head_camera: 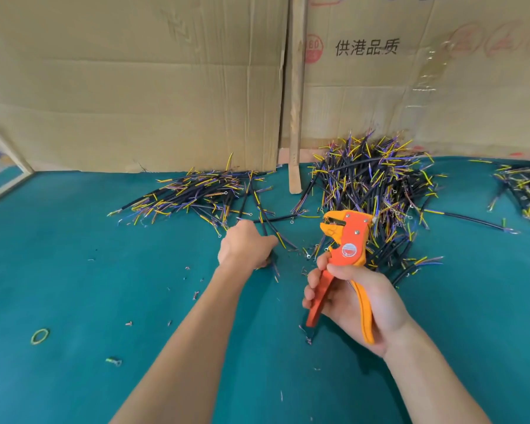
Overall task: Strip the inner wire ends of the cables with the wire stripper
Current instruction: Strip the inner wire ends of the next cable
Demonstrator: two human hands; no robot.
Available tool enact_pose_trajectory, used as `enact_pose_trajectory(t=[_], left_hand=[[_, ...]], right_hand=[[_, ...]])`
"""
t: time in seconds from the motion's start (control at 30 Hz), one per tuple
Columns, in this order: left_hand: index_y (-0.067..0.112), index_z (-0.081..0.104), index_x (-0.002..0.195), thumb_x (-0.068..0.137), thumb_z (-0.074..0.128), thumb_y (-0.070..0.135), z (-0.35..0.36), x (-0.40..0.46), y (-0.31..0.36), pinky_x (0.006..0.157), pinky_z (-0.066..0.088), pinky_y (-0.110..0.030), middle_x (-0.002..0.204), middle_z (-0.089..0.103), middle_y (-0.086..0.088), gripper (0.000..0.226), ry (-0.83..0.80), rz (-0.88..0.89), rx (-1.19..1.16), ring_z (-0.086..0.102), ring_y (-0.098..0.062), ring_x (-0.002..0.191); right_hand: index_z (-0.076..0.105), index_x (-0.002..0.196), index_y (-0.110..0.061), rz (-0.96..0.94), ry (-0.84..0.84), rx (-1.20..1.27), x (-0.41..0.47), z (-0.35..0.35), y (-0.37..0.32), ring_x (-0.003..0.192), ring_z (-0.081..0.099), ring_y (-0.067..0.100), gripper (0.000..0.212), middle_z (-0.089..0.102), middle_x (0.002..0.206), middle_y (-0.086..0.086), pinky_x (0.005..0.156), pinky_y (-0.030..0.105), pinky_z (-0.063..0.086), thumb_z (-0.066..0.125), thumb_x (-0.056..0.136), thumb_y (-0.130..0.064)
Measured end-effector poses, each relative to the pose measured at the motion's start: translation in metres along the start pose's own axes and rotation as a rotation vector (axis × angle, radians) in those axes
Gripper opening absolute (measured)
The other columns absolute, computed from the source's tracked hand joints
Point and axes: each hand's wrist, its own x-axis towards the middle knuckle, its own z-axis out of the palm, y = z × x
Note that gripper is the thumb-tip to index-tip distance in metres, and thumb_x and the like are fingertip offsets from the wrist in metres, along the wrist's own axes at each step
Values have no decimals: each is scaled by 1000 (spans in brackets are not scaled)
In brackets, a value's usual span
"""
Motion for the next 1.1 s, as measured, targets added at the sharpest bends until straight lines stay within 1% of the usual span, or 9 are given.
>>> enact_pose_trajectory(t=[0.1,0.17,0.27,0.43,0.6,0.7,0.87,0.97,1.1], left_hand=[[7,64,64,85,59,17,0,-13,-13,52,56,-26,64,74,-7,23,3,57,-402,71,-21,60],[8,64,71,92,59,12,3,-29,-18,43,47,-22,66,74,-6,23,45,101,-683,68,-17,55],[2,65,81,98,59,11,11,-49,-20,49,52,-21,70,74,-9,20,129,108,-994,70,-17,59],[-1,59,104,93,65,-1,23,-67,-21,59,56,-22,78,74,-12,13,113,-12,-1375,69,-17,66],[8,58,90,86,71,-4,30,-71,-31,68,56,-23,79,68,-2,18,33,48,-1427,66,-17,82],[18,55,79,79,72,-2,32,-72,-36,75,58,-28,95,74,-13,27,-90,160,-1437,70,-21,95],[13,63,81,79,73,6,41,-74,-37,81,53,-47,92,71,-22,12,-155,355,-1202,68,-28,85],[18,73,84,83,73,14,45,-76,-36,79,56,-33,85,75,-1,4,-97,421,-931,70,-18,80],[28,79,83,88,65,19,44,-82,-31,73,52,-23,81,76,9,17,-160,434,-721,67,-8,76]], right_hand=[[66,98,-5,-9,18,-42,1,1,1,73,63,37,35,66,104,27,71,46,57,78,68,-17],[68,104,-2,-9,27,-76,1,1,2,73,64,36,41,67,117,28,71,45,57,78,68,-18],[67,115,1,6,-5,-134,0,1,3,74,65,35,49,64,127,28,72,44,57,77,71,-20],[68,118,2,2,-39,-158,-2,2,1,73,65,35,52,67,120,27,70,45,56,77,72,-21],[68,118,4,-15,-16,-147,-1,3,-1,72,63,36,53,66,118,27,69,45,56,76,71,-20],[65,121,7,-14,-13,-120,-1,3,-1,74,62,37,61,64,122,29,71,46,55,81,69,-20],[65,121,8,-55,2,-17,0,1,-3,84,67,38,50,65,114,29,72,43,57,68,77,-17],[68,115,6,-97,58,12,-1,-2,-7,89,70,38,49,67,101,28,70,40,59,67,73,-19],[67,116,6,-127,64,0,-3,-4,-13,88,70,37,50,67,102,29,70,39,59,67,74,-21]])
